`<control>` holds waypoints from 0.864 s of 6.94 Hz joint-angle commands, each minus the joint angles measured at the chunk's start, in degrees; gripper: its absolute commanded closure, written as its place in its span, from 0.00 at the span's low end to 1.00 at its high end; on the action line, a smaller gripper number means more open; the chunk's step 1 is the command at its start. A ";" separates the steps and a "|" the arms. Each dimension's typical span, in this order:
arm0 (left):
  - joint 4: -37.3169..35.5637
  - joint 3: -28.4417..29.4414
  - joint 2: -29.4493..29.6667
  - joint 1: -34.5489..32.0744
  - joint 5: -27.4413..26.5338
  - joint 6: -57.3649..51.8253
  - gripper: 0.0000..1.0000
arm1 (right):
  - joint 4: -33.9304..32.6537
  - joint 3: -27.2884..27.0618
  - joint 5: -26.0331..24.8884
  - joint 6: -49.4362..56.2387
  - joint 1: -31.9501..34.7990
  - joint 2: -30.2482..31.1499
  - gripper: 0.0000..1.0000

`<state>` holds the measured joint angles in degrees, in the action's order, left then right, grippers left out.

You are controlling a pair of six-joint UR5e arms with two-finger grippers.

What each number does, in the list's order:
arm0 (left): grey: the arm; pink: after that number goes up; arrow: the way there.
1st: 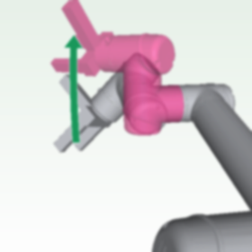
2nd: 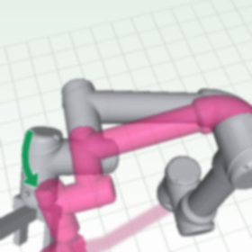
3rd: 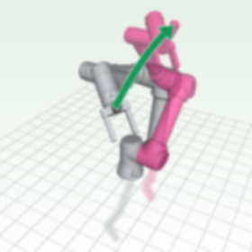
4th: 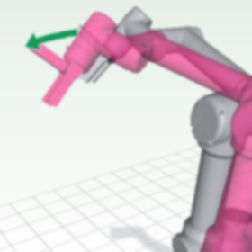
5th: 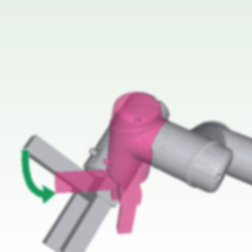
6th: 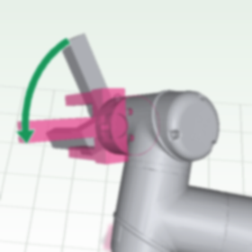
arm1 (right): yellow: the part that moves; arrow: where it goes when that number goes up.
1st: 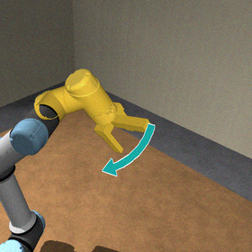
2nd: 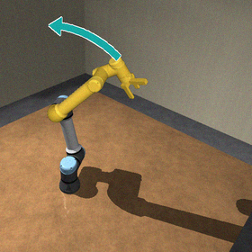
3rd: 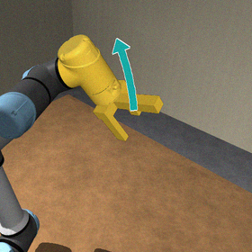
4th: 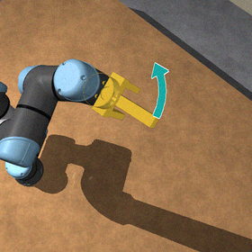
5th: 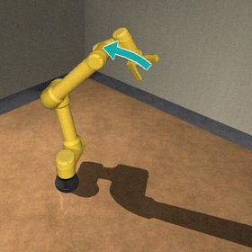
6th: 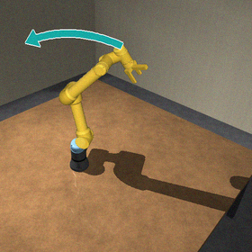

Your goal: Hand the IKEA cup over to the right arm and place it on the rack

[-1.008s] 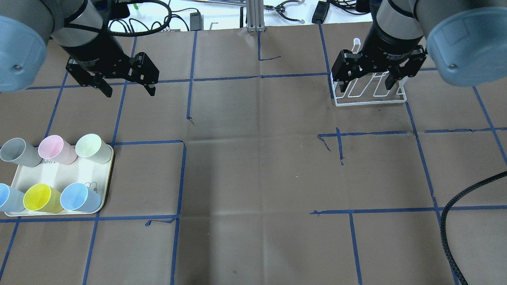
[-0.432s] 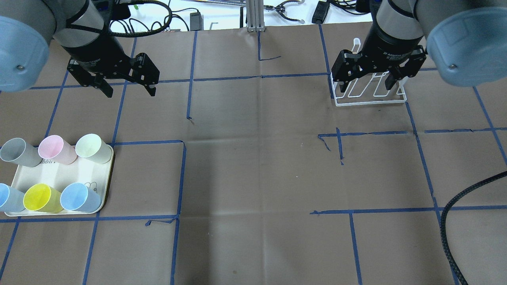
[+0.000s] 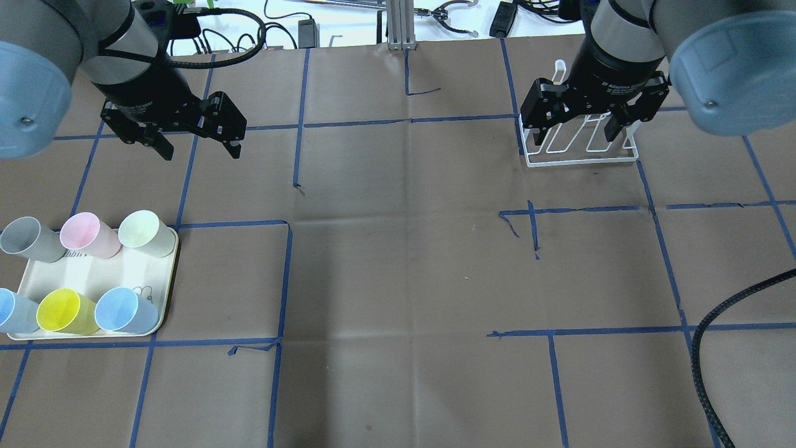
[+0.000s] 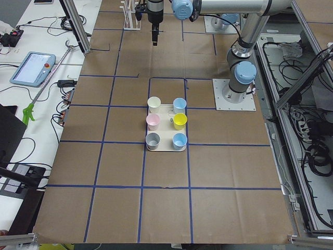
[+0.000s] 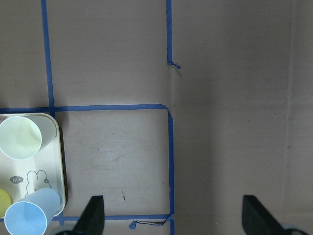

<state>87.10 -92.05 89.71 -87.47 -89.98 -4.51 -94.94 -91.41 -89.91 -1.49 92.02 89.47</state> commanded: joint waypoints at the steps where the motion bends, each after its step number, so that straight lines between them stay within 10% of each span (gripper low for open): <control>1: -0.52 -2.16 -0.67 4.73 -0.02 -7.91 0.00 | 0.02 0.00 0.00 0.00 0.00 0.00 0.00; 3: -0.62 -4.96 -0.59 19.90 0.15 -20.73 0.01 | 0.02 0.00 0.00 0.00 0.00 0.00 0.00; 6: -9.45 -9.44 1.25 23.84 0.24 -22.56 0.01 | 0.02 0.00 0.00 0.00 0.00 0.00 0.00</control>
<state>81.45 -99.22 89.91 -64.37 -89.84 -26.75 -94.88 -91.41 -89.91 -1.49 92.02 89.47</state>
